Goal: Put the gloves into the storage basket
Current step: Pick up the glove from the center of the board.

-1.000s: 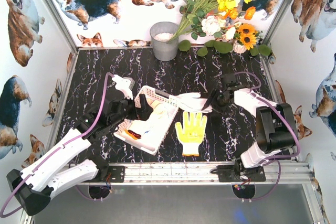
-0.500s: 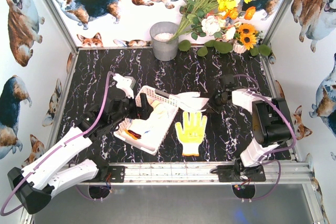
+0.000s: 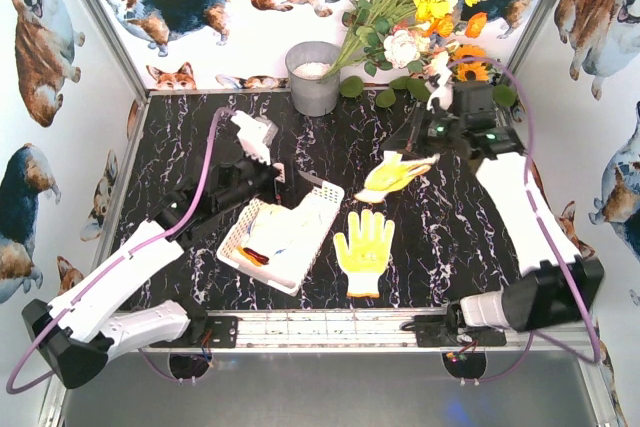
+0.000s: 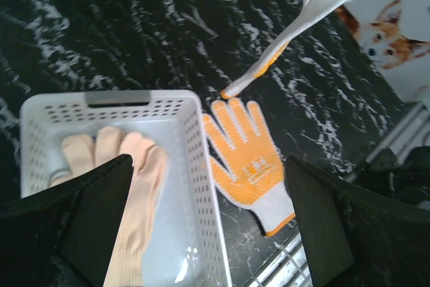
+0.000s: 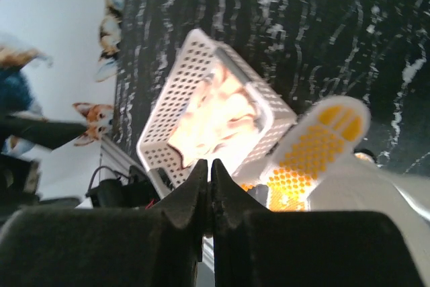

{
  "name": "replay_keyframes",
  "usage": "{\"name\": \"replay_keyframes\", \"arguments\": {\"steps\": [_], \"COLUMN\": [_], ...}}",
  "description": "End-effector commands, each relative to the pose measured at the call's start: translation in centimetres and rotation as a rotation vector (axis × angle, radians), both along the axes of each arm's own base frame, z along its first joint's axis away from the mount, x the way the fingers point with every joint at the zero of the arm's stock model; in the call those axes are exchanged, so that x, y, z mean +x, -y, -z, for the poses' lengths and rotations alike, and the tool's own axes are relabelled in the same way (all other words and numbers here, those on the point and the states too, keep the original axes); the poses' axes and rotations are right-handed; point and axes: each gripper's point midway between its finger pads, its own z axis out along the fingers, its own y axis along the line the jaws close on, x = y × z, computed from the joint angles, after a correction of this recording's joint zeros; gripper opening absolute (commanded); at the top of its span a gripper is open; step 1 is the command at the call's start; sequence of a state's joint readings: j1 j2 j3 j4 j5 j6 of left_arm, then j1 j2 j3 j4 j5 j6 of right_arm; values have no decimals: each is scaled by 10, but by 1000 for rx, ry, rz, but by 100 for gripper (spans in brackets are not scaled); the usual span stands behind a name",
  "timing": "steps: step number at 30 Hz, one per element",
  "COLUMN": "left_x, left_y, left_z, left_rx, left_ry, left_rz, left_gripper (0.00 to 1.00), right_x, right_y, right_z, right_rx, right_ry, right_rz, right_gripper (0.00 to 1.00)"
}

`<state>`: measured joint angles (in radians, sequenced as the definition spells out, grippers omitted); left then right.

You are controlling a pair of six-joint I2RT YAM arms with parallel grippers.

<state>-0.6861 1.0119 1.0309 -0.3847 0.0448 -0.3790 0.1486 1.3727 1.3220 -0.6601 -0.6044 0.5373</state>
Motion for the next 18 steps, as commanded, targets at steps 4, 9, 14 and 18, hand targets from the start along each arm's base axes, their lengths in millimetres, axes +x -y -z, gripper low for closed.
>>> {"name": "replay_keyframes", "arguments": {"steps": [4, 9, 14, 18], "left_x": [-16, -38, -62, -67], "left_y": [49, 79, 110, 131], "left_z": [-49, -59, -37, -18], "left_rx": [-162, -228, -211, -180], "left_ry": [108, 119, 101, 94], "left_rz": [275, 417, 460, 436], "left_gripper": [90, 89, 89, 86], "right_x": [-74, -98, -106, -110], "right_y": [-14, -14, -18, -19], "right_z": [-84, -114, -134, -141], "right_rx": [132, 199, 288, 323], "right_ry": [149, 185, 195, 202], "right_rz": [-182, -156, -147, -144], "right_gripper": [0, 0, 0, 0]}}
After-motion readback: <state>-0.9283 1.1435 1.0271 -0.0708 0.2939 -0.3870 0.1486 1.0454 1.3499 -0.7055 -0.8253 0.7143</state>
